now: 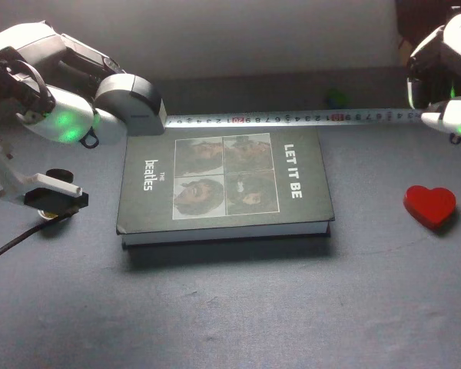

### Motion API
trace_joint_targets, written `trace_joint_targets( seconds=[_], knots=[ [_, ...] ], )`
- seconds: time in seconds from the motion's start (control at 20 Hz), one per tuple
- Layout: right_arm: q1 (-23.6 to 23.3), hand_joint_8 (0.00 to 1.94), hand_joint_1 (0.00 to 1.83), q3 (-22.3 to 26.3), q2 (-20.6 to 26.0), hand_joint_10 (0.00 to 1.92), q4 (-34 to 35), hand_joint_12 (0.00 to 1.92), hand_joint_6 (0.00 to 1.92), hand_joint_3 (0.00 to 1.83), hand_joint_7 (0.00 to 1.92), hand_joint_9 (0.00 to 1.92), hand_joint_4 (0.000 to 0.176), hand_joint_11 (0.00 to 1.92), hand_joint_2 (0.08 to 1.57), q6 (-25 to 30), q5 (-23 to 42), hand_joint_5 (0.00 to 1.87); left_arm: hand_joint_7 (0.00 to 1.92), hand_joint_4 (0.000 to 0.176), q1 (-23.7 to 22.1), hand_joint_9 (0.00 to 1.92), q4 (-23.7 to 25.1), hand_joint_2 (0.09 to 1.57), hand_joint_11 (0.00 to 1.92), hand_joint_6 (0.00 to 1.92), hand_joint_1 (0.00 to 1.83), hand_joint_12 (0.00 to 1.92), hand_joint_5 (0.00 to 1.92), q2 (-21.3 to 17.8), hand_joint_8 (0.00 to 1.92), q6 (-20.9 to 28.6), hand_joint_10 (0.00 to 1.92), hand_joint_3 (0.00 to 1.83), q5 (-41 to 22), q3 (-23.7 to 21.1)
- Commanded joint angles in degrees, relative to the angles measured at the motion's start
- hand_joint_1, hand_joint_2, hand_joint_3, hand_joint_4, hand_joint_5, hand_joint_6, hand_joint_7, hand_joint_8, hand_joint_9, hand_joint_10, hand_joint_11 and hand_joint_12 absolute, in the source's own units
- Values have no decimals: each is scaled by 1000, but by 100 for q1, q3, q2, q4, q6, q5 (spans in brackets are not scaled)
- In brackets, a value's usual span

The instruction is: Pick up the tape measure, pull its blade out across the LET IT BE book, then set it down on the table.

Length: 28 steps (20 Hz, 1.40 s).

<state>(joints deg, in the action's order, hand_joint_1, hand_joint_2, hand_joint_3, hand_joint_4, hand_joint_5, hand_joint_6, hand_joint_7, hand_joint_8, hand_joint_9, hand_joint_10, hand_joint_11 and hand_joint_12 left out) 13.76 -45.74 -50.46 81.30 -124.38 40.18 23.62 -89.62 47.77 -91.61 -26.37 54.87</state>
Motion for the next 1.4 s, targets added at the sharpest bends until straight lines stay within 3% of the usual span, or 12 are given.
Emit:
trace_joint_targets(
  seconds=[0.0, 1.3, 1.35],
  knots=[
    [-52, 1066, 1342, -37, 99, 1450, -380, 1464, 1318, 0, 900, 723, 0, 638, 1192, -30, 449, 763, 1068, 0, -70, 908, 206, 1089, 876, 695, 1385, 1143, 1028, -40, 898, 13, 1262, 0, -364, 54],
    [-34, 1058, 1342, 54, 127, 1451, -422, 1456, 1329, 0, 908, 727, 0, 653, 1194, 18, 381, 743, 1045, 0, -62, 902, 238, 1097, 870, 702, 1383, 1143, 1004, -24, 936, 13, 1285, 0, -347, 69],
    [-19, 1174, 1189, 58, 127, 1063, -422, 1433, 1379, 0, 853, 705, 0, 610, 1221, 17, 371, 722, 1044, 0, -57, 901, 239, 1097, 870, 703, 1383, 1142, 1004, -22, 938, 13, 1286, 0, -346, 68]
  ],
)
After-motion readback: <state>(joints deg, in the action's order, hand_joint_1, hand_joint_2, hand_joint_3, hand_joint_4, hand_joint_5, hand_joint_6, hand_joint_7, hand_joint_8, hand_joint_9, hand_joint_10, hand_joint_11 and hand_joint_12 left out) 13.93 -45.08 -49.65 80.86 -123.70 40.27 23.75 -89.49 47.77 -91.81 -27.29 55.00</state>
